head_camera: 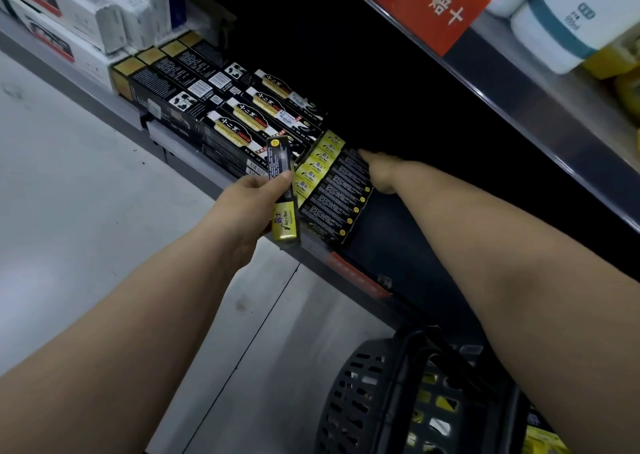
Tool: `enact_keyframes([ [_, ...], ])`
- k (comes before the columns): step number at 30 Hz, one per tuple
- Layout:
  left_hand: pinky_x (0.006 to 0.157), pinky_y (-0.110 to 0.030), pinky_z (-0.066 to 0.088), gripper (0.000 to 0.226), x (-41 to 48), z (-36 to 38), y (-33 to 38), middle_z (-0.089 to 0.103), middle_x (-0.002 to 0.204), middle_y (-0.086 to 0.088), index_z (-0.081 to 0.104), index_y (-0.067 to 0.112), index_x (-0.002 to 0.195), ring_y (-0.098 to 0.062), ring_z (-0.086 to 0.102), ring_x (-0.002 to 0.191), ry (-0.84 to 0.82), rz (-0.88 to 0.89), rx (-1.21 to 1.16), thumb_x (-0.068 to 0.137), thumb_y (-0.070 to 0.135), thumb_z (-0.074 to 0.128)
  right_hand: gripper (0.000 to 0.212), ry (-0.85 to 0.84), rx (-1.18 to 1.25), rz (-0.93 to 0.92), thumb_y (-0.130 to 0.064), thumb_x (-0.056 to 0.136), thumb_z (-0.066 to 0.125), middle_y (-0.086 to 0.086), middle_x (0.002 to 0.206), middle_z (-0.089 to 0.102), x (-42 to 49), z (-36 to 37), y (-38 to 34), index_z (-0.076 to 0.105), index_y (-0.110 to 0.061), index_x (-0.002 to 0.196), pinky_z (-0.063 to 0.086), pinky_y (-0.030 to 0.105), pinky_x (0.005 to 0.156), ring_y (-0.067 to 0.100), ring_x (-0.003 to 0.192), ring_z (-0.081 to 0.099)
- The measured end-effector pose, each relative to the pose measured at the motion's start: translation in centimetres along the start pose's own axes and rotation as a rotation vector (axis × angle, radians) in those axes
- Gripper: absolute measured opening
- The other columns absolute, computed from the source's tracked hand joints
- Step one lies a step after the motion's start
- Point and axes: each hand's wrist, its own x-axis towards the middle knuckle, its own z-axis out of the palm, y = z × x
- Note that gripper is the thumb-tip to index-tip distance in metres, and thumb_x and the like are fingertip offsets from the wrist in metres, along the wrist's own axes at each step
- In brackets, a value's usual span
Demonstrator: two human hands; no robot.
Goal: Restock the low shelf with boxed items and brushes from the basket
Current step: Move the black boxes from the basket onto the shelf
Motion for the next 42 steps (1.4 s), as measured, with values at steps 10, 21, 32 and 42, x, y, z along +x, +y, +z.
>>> enact_keyframes([
  [10,0.090,-0.043,0.053,0.034,-0.8,-0.9,0.5,0.071,0.101,-0.014,0.069,0.012,0.106,-0.029,0.067,0.096,-0.101,0.033,0.229,0.084,0.037,0.065,0.090,0.103,0.044,-0.705,-0.028,0.071,0.080,0.001,0.152,0.022,-11.6,-5.6,-6.3,0.027,-0.038,0.144,0.025,0.037,0.110,0.023,0.137,0.021],
  [21,0.079,-0.025,0.050,0.011,-1.1,-3.1,2.0,0.067,0.095,-0.001,0.065,0.016,0.091,-0.016,0.061,0.090,0.124,0.180,0.159,0.092,0.024,0.058,0.050,-0.055,-0.313,-0.107,-0.043,0.093,0.051,0.005,0.092,0.053,-11.9,-1.2,-5.7,0.048,-0.003,0.124,0.035,0.025,0.046,0.020,0.077,0.052],
  [32,0.078,-0.023,0.049,0.010,-1.5,-3.2,1.8,0.066,0.088,0.002,0.064,0.017,0.090,-0.010,0.059,0.079,0.077,0.184,0.237,0.092,0.024,0.056,0.049,0.068,-0.205,-0.150,-0.026,0.095,0.053,0.011,0.107,0.058,-9.0,2.6,-7.2,0.028,-0.008,0.133,0.038,0.032,0.055,0.028,0.087,0.057],
  [42,0.083,-0.033,0.051,0.012,-3.2,-2.4,2.3,0.068,0.096,-0.005,0.065,0.017,0.089,-0.017,0.061,0.088,0.064,0.221,0.320,0.091,0.023,0.055,0.062,0.080,-0.171,-0.164,-0.038,0.088,0.061,0.011,0.121,0.054,-8.6,2.6,-7.0,0.029,-0.009,0.132,0.042,0.034,0.064,0.027,0.097,0.058],
])
